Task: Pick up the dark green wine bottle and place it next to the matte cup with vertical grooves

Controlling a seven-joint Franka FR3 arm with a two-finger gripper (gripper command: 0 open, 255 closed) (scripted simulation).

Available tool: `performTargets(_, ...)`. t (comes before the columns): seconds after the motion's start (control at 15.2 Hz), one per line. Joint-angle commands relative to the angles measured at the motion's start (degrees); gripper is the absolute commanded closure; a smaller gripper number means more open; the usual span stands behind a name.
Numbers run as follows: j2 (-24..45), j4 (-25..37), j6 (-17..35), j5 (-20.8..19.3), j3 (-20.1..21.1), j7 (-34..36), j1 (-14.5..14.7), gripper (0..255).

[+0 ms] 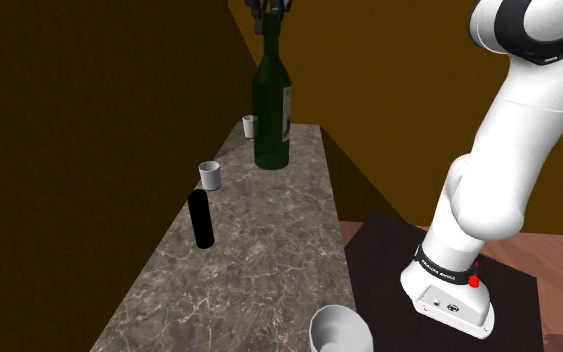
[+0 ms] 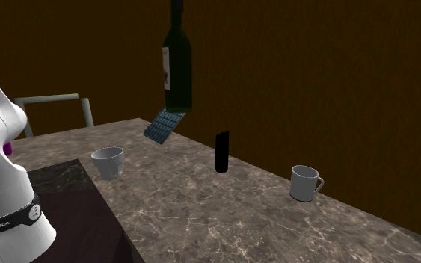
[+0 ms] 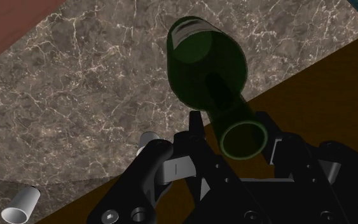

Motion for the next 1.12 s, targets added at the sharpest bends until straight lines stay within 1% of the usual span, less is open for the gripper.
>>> performTargets(0.0,-1.0,0.6,-1.5,0.2,1.0,2.2,0.9,255)
performTargets(0.26,-0.7,5.3,-5.6,0.1,4.0,7.8,3.4,255)
performTargets(0.46,0.8,10.5,-9.2,-0.3,6.6,12.5,5.5,255)
performTargets(0.66,3.9,18.1,-13.6,-1.5,9.7,17.9,8.4,255)
performTargets(0.73,7.0,24.2,-16.9,-3.1,11.8,21.4,10.8,255)
performTargets(0.86,2.8,16.3,-12.9,-1.3,10.7,20.2,9.6,255)
performTargets(1.06,-1.6,7.6,-8.4,0.3,9.7,18.9,8.6,255)
